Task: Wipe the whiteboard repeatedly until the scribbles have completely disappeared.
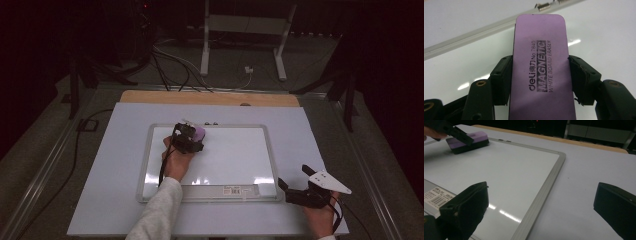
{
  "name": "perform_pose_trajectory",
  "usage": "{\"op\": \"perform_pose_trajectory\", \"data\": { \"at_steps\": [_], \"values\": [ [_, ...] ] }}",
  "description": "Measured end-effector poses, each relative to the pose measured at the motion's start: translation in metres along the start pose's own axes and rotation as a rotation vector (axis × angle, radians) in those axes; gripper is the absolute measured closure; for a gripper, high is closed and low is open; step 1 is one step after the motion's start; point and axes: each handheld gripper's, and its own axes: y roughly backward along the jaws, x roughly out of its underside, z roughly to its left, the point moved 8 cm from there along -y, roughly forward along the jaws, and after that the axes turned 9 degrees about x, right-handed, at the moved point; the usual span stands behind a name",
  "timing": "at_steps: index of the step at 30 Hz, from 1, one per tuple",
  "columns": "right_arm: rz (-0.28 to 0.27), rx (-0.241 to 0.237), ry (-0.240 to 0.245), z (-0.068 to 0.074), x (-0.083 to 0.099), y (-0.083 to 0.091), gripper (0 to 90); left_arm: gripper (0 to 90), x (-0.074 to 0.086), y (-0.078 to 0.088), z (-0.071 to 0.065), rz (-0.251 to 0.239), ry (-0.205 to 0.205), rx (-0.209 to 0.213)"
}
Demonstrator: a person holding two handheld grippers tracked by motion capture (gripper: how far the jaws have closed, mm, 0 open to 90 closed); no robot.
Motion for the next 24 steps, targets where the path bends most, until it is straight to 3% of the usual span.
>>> {"op": "perform_pose_trajectory", "data": {
  "at_steps": [14,24],
  "values": [
    [-0.006,0.004,-0.003,-0.002,0.000,0.002,0.2,41.8,-0.004,0.027,-0.003,-0.090,0.030,0.040],
    [-0.004,0.004,-0.002,-0.001,0.000,0.002,0.2,41.8,0.005,0.046,0.001,-0.131,0.048,0.054]
  ]
}}
